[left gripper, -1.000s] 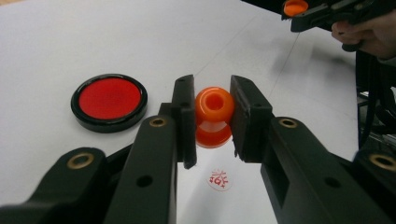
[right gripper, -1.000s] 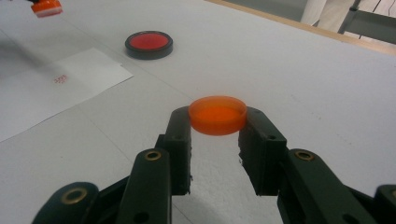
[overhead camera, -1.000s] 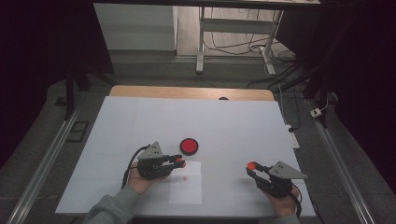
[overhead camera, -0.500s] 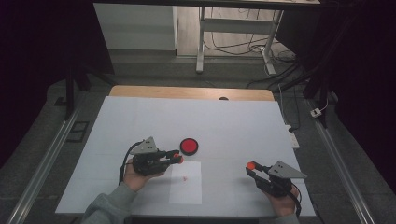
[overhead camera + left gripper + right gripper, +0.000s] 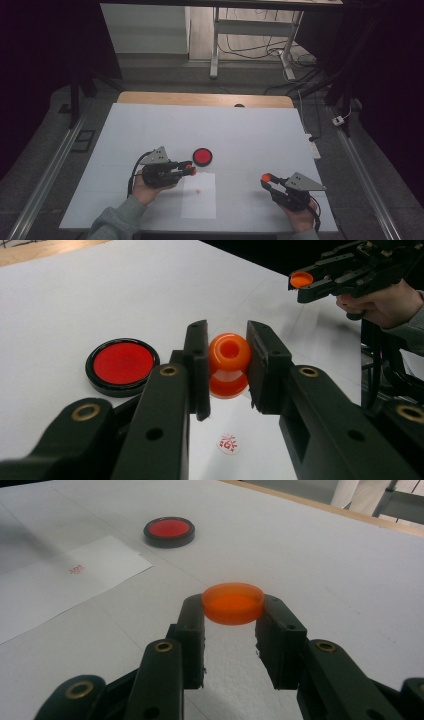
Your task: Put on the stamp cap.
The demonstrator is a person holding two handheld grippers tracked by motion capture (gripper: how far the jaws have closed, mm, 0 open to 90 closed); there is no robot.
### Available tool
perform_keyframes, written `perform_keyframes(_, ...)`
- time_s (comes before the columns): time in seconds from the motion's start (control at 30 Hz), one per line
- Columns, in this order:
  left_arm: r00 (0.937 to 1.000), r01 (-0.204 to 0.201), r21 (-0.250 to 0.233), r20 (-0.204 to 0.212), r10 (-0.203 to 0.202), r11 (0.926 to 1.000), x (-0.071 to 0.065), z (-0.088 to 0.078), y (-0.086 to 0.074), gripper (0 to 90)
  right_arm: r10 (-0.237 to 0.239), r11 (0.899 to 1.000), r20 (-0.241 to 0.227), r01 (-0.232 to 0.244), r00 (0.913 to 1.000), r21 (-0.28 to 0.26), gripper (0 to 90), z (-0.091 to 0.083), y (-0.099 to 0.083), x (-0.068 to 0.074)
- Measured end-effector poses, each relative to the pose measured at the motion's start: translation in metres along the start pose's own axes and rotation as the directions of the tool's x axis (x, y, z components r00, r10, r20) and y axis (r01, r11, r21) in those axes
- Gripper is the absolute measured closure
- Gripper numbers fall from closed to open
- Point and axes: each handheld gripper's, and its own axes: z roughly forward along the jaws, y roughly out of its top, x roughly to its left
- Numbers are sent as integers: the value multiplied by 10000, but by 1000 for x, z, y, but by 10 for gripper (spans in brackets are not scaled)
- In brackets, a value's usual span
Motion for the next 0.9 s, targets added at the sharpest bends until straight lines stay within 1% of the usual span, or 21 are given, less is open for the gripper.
perform_keyframes(0.13,10000,26,-56,-5,-26,10000,0,-1,0,719,-14,10000,-94,14,10000,54,643,4,0,1)
perform_keyframes(0.4,10000,25,-22,26,-25,10000,0,-2,1,719,-99,9999,-257,102,9996,133,643,10,1,6)
perform_keyframes(0.57,10000,91,71,26,-92,9999,1,-1,0,718,-192,9995,-428,202,9989,228,643,15,2,9)
perform_keyframes(0.7,9999,109,80,19,-109,9999,1,-1,0,718,-385,9991,-516,392,9979,131,643,19,4,13)
perform_keyframes(0.77,9999,101,98,28,-102,9999,1,0,0,718,-394,9991,-569,401,9976,106,642,21,5,16)
perform_keyframes(0.87,10000,85,108,42,-85,9999,1,0,0,718,-447,9988,-667,459,9968,155,643,24,5,18)
perform_keyframes(0.9,10000,85,108,42,-85,9999,1,0,0,718,-472,9987,-625,485,9969,183,643,25,5,19)
